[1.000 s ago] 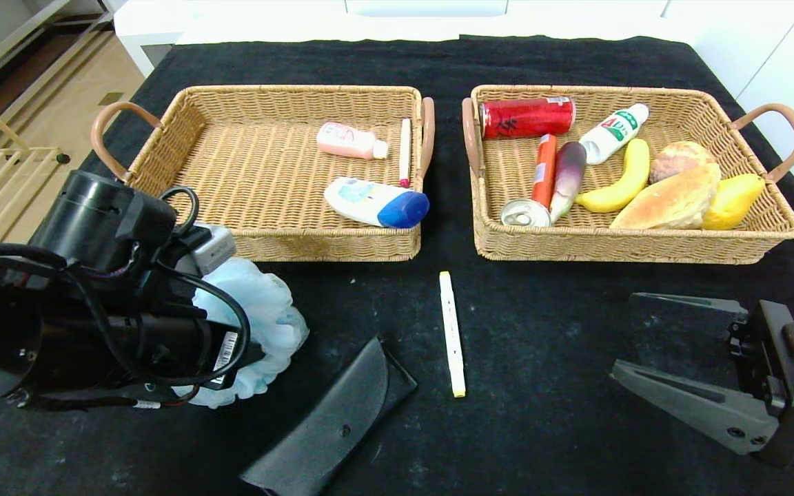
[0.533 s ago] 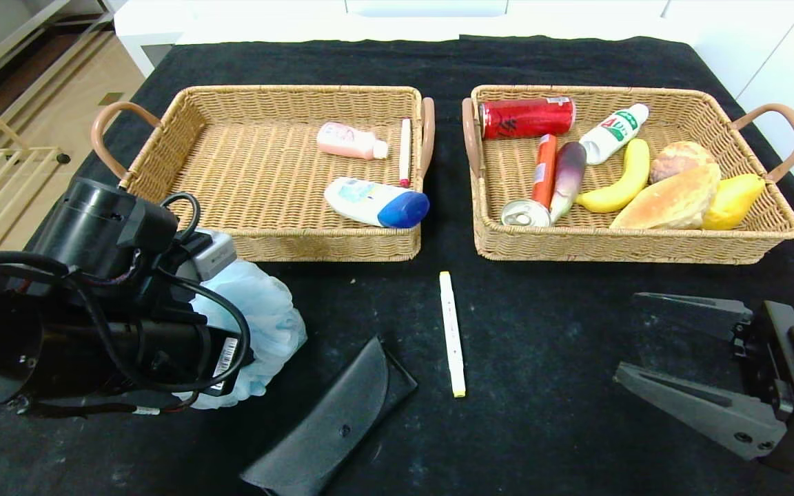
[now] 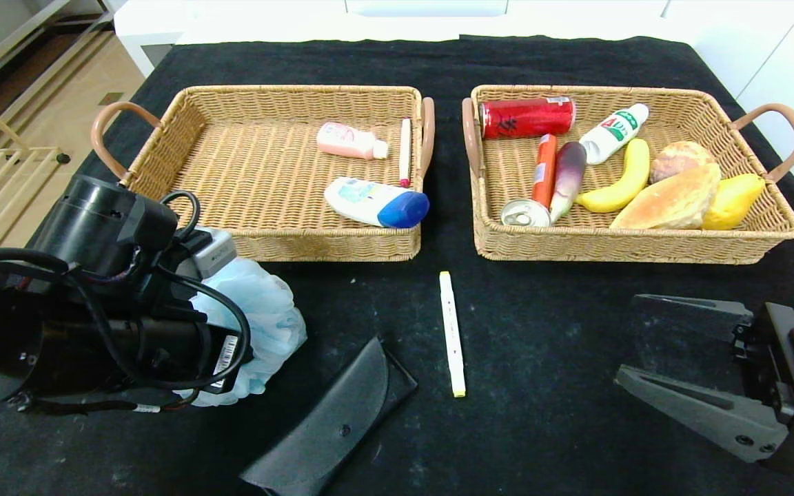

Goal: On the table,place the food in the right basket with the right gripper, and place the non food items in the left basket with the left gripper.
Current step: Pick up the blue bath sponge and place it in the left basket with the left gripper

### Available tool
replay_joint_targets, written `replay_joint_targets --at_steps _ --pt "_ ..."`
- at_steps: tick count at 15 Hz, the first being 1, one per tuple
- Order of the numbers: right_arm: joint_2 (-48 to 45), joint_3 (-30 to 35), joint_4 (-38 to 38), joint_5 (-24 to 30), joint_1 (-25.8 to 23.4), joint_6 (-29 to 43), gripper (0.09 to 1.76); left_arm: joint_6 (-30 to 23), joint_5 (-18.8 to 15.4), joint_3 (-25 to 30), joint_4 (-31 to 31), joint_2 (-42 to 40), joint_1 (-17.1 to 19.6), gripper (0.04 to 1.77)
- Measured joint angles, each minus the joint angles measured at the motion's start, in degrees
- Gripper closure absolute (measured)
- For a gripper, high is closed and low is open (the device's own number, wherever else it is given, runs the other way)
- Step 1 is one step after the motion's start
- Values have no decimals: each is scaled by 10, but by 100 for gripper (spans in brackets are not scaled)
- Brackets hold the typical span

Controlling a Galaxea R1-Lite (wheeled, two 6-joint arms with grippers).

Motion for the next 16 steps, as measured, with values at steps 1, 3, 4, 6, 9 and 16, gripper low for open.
replay_joint_targets --at_steps 1,3,4,6,9,16 --pt "0 0 0 0 0 0 14 0 0 1 0 0 0 114" --pt "1 0 0 0 0 0 14 0 1 0 0 2 0 114" --pt "1 0 0 0 0 0 14 0 1 -1 1 2 0 114" --pt "1 0 0 1 0 0 14 2 1 -7 8 -2 0 115" --pt "2 0 0 0 0 0 14 4 5 -22 31 -25 -9 116" --pt "8 -1 1 0 0 1 14 3 10 -110 112 -95 -22 121"
